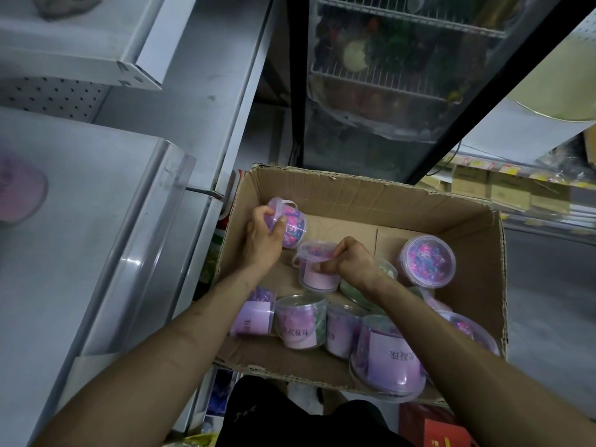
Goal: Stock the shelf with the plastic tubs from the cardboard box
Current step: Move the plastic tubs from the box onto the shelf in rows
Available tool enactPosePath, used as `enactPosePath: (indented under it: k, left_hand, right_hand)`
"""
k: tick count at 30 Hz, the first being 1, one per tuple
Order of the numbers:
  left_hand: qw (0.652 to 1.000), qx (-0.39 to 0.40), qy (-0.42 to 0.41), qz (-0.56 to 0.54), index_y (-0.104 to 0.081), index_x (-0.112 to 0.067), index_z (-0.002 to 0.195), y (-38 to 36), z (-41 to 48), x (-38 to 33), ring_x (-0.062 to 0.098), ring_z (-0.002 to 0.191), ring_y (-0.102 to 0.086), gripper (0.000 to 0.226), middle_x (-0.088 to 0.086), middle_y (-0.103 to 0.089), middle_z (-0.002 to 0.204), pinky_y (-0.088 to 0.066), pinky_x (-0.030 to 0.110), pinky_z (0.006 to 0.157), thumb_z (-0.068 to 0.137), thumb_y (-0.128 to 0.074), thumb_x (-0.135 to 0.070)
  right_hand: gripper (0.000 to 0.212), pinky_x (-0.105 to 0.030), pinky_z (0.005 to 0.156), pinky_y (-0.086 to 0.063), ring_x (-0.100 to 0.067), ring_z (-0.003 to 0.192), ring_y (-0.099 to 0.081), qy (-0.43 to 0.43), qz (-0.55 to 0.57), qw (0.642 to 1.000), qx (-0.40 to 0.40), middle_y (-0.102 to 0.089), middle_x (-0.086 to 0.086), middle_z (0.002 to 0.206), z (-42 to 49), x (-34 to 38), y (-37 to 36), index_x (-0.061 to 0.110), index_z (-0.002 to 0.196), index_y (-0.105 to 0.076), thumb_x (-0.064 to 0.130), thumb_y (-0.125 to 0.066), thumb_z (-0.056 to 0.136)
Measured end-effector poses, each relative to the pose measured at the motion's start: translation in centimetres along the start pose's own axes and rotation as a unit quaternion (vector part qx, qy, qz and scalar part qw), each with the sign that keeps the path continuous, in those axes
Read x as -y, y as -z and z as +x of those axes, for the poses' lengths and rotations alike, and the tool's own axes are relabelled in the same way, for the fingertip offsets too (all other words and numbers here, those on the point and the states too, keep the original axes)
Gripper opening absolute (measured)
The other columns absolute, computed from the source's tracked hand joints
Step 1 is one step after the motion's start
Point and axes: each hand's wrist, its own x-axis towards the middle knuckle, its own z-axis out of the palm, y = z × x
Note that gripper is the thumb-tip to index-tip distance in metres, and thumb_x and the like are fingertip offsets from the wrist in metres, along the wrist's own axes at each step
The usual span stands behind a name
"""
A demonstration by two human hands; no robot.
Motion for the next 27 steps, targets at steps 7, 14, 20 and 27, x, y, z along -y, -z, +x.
enactPosePath:
  k: [7,14,20,27]
  left_hand:
    - [0.997,-0.002,0.063,-0.049,-0.04,-0.021,0.135,-0.1,0.7,0.0,0.029,0.107,-0.066,0.042,0.012,-0.061,0.129,-0.049,0.027,0.065,0.103,-0.057,-0.042]
    - [0.989,0.002,0.125,-0.079,-0.02,-0.027,0.162,-0.4,0.6,-0.1,0.034,0.131,-0.056,0.086,0.011,-0.052,0.151,-0.045,0.048,0.111,0.095,-0.062,-0.059]
    - [0.978,-0.007,0.171,-0.119,-0.033,-0.017,0.153,-1.0,0.8,0.0,0.029,0.122,-0.06,0.093,0.01,-0.06,0.14,-0.046,0.04,0.097,0.084,-0.073,-0.064]
    - [0.973,-0.005,0.185,-0.14,-0.039,-0.014,0.146,-1.1,0.5,-0.3,0.024,0.113,-0.06,0.082,0.006,-0.062,0.133,-0.041,0.035,0.086,0.087,-0.074,-0.058]
  right_hand:
    - [0.081,-0.045,0.087,-0.059,-0.023,0.11,-0.057,-0.004,-0.079,0.997,0.018,-0.05,-0.004,0.128,1.1,-0.3,-0.4,0.026,0.123,-0.045,0.037,-0.1,0.064]
    - [0.135,-0.052,0.104,-0.055,-0.031,0.128,-0.055,-0.017,-0.079,0.996,0.039,-0.049,-0.01,0.144,1.1,0.3,-0.5,0.026,0.155,-0.031,0.042,-0.101,0.041]
    - [0.133,-0.052,0.112,-0.049,-0.03,0.14,-0.046,0.004,-0.124,0.992,0.03,-0.044,-0.007,0.153,0.7,-0.2,-0.7,0.02,0.161,-0.029,0.04,-0.103,0.052]
    - [0.129,-0.046,0.115,-0.045,-0.031,0.142,-0.041,-0.002,-0.161,0.986,0.041,-0.035,-0.009,0.155,1.5,-0.3,-1.5,0.015,0.163,-0.024,0.04,-0.1,0.063]
